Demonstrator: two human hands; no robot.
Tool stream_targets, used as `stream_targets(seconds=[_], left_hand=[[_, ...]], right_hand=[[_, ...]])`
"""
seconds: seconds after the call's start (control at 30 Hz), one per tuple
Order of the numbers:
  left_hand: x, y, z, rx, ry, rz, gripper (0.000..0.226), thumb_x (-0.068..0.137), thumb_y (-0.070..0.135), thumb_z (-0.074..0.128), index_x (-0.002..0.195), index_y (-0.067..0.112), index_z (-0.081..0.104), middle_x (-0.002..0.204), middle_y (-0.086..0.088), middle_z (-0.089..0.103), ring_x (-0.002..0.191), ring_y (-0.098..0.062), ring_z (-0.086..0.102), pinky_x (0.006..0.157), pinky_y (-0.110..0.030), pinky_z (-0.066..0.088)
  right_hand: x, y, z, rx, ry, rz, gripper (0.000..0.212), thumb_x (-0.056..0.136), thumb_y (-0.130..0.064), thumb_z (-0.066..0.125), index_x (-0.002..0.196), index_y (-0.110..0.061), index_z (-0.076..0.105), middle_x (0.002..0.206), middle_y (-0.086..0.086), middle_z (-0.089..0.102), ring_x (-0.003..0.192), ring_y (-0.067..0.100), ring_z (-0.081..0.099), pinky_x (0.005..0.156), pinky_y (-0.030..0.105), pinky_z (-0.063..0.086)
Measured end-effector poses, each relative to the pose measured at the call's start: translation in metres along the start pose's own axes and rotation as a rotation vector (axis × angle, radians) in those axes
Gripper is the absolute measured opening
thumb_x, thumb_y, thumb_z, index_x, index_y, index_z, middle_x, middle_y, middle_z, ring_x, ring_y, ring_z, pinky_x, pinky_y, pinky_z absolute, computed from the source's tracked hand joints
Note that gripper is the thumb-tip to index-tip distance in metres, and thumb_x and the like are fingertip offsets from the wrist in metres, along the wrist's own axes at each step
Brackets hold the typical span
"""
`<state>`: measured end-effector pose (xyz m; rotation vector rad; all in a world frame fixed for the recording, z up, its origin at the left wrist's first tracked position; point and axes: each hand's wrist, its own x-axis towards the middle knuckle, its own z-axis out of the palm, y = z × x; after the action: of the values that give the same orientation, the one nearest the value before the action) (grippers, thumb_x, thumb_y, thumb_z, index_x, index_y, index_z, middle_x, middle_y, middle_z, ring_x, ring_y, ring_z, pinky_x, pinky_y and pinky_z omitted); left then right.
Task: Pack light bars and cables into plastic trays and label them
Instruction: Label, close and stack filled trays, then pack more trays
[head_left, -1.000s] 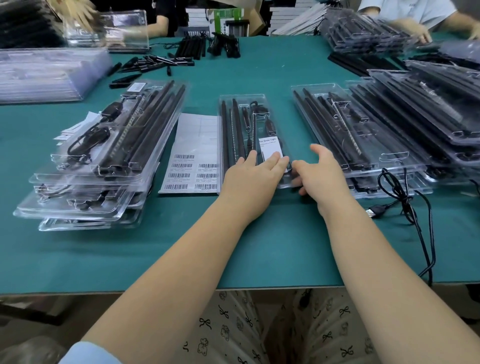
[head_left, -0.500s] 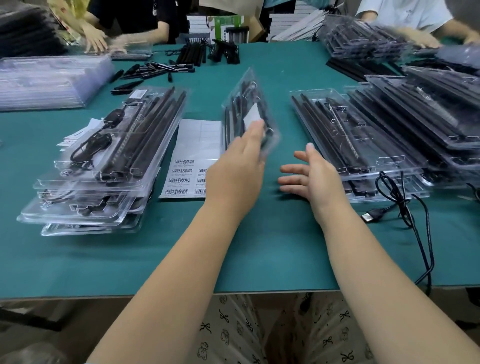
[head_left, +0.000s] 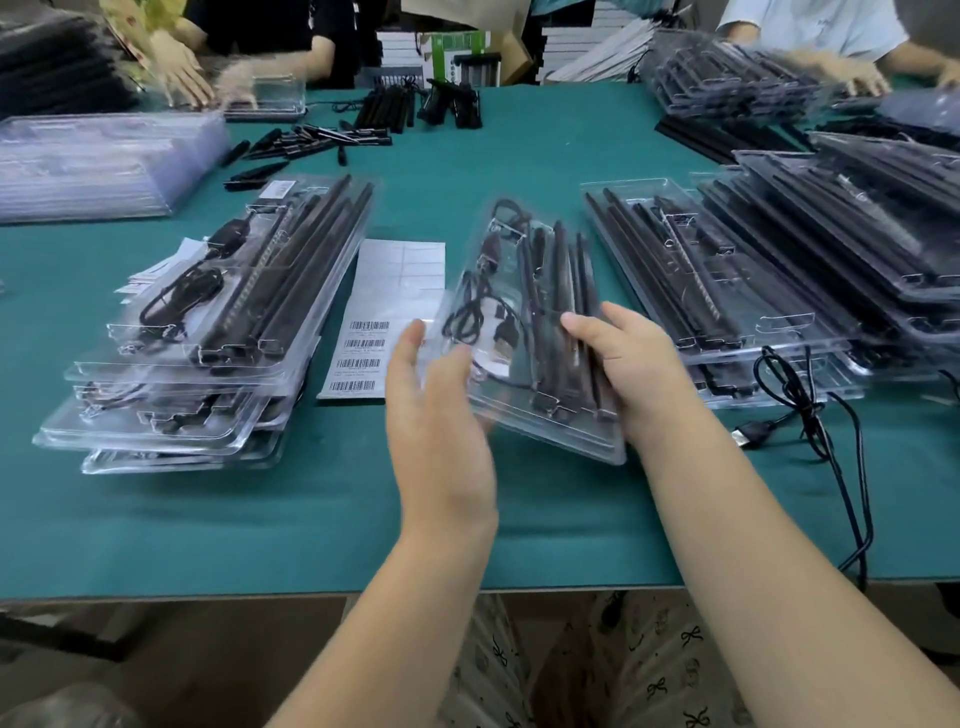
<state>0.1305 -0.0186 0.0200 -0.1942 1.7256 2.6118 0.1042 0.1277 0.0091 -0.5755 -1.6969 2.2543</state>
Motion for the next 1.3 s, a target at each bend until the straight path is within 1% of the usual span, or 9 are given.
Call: stream_targets(seconds=[0.1,0.23,0.37,0.47,0.63,0.8,0.97,1.1,1.3], left_hand=[[0.019,0.013,-0.032,0.328,-0.104,0.007,0.022,0.084,0.025,0.063,0.105,0.022,0.069,0.077,0.008,0.072,0.068,-0.002,0.067,0.057,-0.026,0.055],[0.036,0.024,-0.050,0.829,-0.250,-0.020,0.005,0.080,0.028,0.072,0.083,0.029,0.076,0.060,0.006,0.067,0.047,-0.008,0.058,0.067,-0.042,0.060],[0.038,0.021,-0.047,0.889,-0.185,-0.044,0.031,0.075,0.040,0.078,0.099,0.022,0.072,0.067,0.007,0.070,0.046,-0.012,0.062,0.071,-0.042,0.059],[0.037,0.018,-0.044,1.036,-0.157,0.052,0.056,0.074,0.046,0.075,0.123,0.019,0.062,0.069,0.012,0.068,0.059,-0.009,0.066,0.075,-0.033,0.055],[0.040,0.025,-0.033,1.286,-0.214,0.131,0.053,0.081,0.049,0.066,0.127,0.025,0.057,0.095,0.009,0.069,0.096,-0.018,0.064,0.087,-0.033,0.049],[0.084,0.035,-0.020,1.521,-0.135,0.349,0.041,0.094,0.033,0.047,0.131,0.016,0.050,0.118,-0.007,0.063,0.112,-0.030,0.053,0.081,-0.034,0.041],[0.123,0.029,-0.002,1.783,-0.142,0.037,0.059,0.094,0.041,0.046,0.139,0.010,0.026,0.136,-0.026,0.041,0.127,-0.041,0.033,0.090,-0.043,0.036],[0.129,0.022,-0.006,1.670,-0.071,0.074,0.061,0.085,0.035,0.062,0.131,0.011,0.030,0.123,-0.020,0.053,0.120,-0.037,0.040,0.076,-0.039,0.034],[0.122,0.018,-0.017,1.630,-0.071,0.138,0.076,0.084,0.051,0.061,0.139,0.014,0.025,0.114,-0.016,0.058,0.119,-0.036,0.043,0.086,-0.043,0.041]], right_hand=[[0.007,0.001,-0.013,-0.286,0.041,-0.036,0.079,0.084,-0.021,0.069,0.147,-0.005,0.024,0.145,0.004,0.038,0.089,-0.003,0.054,0.064,0.008,0.045],[0.008,0.004,-0.013,-0.612,0.070,-0.091,0.081,0.083,-0.033,0.068,0.148,-0.011,0.025,0.152,0.002,0.030,0.133,0.016,0.037,0.094,0.022,0.029],[-0.001,-0.001,-0.007,-1.081,0.190,-0.187,0.068,0.083,-0.046,0.060,0.136,-0.007,0.044,0.139,0.013,0.045,0.123,0.028,0.046,0.092,0.034,0.037],[-0.009,0.000,-0.001,-1.302,0.161,-0.239,0.055,0.088,-0.047,0.051,0.123,-0.005,0.051,0.115,0.017,0.054,0.108,0.034,0.049,0.084,0.038,0.039],[-0.011,0.001,0.003,-1.380,0.037,-0.183,0.056,0.093,-0.045,0.041,0.142,-0.018,0.034,0.144,0.012,0.036,0.133,0.030,0.026,0.103,0.043,0.029],[-0.008,0.008,0.004,-1.378,-0.014,-0.164,0.041,0.099,-0.034,0.032,0.134,-0.014,0.037,0.138,0.014,0.032,0.128,0.029,0.030,0.085,0.037,0.033],[-0.006,0.007,0.003,-1.366,-0.055,-0.140,0.039,0.101,-0.029,0.029,0.137,-0.015,0.032,0.150,0.016,0.017,0.137,0.028,0.022,0.098,0.040,0.033],[-0.008,0.007,0.002,-1.360,-0.041,-0.180,0.042,0.101,-0.031,0.032,0.139,-0.015,0.036,0.154,0.015,0.015,0.142,0.027,0.016,0.106,0.039,0.027],[-0.008,0.005,0.006,-1.435,0.001,-0.383,0.038,0.097,-0.011,0.041,0.133,-0.015,0.050,0.136,0.013,0.044,0.132,0.027,0.028,0.102,0.036,0.031]])
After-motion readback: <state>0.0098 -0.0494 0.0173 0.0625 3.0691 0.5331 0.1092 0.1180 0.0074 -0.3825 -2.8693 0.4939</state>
